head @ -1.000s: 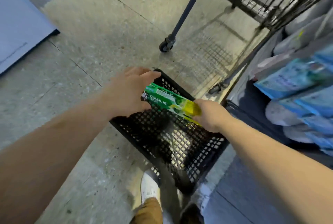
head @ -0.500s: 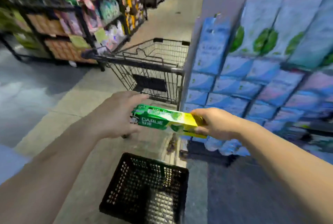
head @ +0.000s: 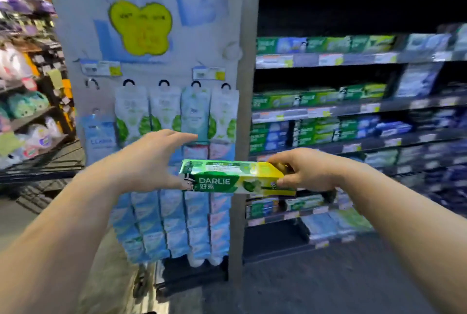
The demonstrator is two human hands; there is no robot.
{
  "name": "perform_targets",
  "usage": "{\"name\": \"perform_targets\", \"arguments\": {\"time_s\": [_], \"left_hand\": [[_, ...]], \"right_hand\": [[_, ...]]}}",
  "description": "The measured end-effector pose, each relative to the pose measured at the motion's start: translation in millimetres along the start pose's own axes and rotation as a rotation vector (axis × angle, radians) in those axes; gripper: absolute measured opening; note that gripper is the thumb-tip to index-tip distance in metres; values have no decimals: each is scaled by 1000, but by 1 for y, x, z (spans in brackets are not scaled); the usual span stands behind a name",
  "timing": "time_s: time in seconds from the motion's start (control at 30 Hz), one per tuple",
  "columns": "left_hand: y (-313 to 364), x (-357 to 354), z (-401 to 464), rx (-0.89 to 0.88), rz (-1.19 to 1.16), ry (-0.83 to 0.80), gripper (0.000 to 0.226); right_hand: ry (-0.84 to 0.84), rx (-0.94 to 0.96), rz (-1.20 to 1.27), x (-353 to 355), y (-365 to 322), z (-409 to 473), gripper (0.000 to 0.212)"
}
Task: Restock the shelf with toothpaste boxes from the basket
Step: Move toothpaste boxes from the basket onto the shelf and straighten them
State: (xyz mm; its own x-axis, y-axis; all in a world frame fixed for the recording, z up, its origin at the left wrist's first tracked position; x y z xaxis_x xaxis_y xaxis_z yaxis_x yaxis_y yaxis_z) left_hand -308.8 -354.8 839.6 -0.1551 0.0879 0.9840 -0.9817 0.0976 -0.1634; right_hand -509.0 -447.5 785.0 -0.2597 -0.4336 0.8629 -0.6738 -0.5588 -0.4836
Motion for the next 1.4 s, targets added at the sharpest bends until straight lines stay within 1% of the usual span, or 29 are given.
{"name": "perform_targets", "arguments": {"time_s": [0.1,0.23,0.37,0.47,0.6,0.7,0.8,0.93,1.07,1.17,1.27,1.33,1.4], "left_hand": [[80,27,47,-100,-29,25,102],[162,50,111,-197,-43,69,96],[223,67,177,-282,-59,120,97],[252,76,229,-328,-70,157,98],[267,91,306,-339,-85,207,97],[265,107,367,-334,-107,241,100],[261,131,419,-324,-81,323,99],[260,147,474,-318,-45,330,99],[261,155,513,-255,-20,351,99],[269,163,543,-211,14,381,99],[272,168,570,-115,38,375,98],[273,169,584,-36,50,373,99],[274,167,596,52,40,350,101]], "right_hand": [[81,-111,-23,58,73,-59,46],[171,-220,-95,130,154,-122,50],[232,-319,-114,186,222,-158,54],[256,-350,-134,221,263,-161,55],[262,-359,-188,268,305,-140,45],[283,-363,-181,314,337,-112,47],[320,-334,-178,361,363,-82,45],[357,-299,-172,411,389,-48,47],[367,-234,-154,453,416,-18,47],[363,-137,-149,493,440,12,44],[354,-20,-77,529,458,40,41],[344,34,-57,551,470,60,47],[326,77,-106,570,481,78,52]]}}
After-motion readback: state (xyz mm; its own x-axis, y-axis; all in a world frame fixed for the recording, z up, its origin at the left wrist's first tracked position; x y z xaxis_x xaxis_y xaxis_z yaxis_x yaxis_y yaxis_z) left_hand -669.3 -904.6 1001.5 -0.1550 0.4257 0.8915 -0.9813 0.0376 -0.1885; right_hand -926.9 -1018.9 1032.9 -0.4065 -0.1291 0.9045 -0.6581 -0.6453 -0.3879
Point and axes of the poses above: each hand's wrist, its own z-axis towards the middle knuckle, its own x-axis out of the back of the hand, y = z × x, the point moved 10 cm from there along z, towards the middle knuckle, and after that the axes turned 13 degrees about z, right-handed, at the moved point
